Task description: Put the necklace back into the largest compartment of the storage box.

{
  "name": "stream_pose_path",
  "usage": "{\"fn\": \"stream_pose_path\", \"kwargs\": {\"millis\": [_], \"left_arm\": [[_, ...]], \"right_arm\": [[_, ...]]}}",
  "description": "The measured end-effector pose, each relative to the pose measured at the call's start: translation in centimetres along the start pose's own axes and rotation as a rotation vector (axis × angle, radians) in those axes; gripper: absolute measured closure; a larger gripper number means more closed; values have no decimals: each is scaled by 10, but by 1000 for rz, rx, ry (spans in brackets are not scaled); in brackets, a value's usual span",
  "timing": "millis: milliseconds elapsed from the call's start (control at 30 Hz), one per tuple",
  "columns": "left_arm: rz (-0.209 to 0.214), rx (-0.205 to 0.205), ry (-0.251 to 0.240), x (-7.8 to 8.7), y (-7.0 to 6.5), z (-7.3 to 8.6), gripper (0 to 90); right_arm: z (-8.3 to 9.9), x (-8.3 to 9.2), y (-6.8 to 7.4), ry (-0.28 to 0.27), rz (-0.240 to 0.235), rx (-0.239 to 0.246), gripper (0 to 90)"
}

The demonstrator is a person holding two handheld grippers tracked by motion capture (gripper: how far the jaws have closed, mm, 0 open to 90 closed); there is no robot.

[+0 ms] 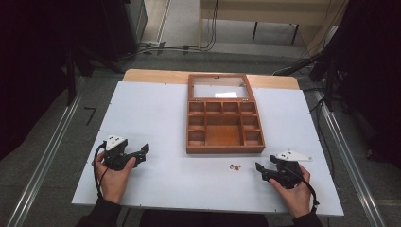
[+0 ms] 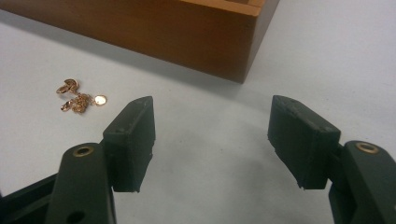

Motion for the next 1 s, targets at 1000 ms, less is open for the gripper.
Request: {"fn": "stream_pose_path", "kwargs": {"millis": [1000], "left_arm": [[0,-1,0,0,0,0,117]], "right_arm": [[-2,-8,17,4,-28,31,309]]}}
Point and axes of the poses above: each handheld gripper's, and its own axes: x roughly backward along the jaws, z roughly out of its underside, y roughly to its left, the point moved 1 cm from there along -x, roughly forward along the jaws, and after that the axes turned 12 degrees about -x, right-handed, at the moved point
